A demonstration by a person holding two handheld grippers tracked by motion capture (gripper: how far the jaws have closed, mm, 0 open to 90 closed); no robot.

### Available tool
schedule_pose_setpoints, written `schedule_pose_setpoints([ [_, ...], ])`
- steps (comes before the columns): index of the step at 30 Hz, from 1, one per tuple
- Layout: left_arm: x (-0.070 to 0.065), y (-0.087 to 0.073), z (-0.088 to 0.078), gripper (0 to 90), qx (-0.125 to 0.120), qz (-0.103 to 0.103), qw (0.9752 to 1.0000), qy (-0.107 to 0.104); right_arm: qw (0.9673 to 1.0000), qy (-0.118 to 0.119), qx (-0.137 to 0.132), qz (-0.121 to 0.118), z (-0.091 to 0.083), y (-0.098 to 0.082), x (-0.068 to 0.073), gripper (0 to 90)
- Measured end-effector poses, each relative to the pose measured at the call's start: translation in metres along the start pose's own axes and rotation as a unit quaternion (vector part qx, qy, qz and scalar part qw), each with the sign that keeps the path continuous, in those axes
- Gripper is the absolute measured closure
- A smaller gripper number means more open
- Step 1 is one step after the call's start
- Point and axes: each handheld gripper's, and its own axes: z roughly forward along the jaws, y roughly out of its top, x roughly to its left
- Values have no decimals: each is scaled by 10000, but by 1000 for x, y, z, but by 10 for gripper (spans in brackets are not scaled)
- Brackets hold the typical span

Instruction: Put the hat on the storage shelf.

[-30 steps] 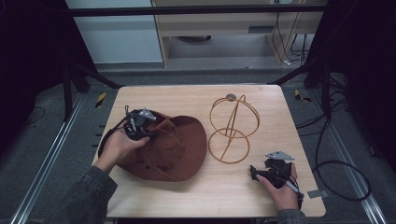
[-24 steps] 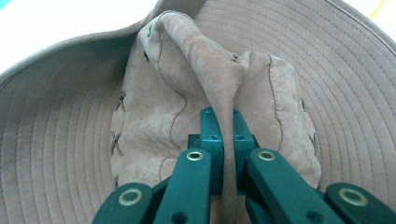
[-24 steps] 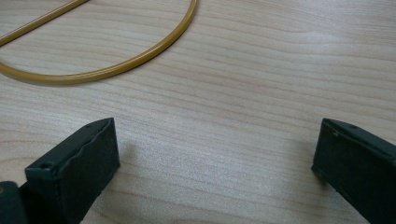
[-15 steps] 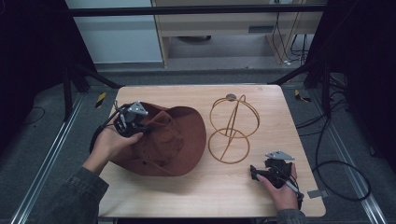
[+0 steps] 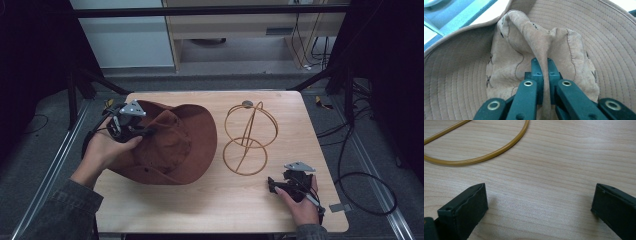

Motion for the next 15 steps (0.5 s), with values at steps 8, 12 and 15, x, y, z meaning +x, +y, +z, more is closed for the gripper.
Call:
schedule_pose_setpoints([
  [8, 6, 6, -24, 885, -143, -17, 9998, 97, 10000, -3, 4, -2, 0, 0, 0, 5],
  [12, 9, 14, -40, 884, -332, -62, 9993, 136, 10000, -3, 2, 0, 0, 0, 0, 5],
  [15, 8, 22, -50, 885, -414, -17, 9990, 180, 10000, -5, 4, 7, 0, 0, 0, 5],
])
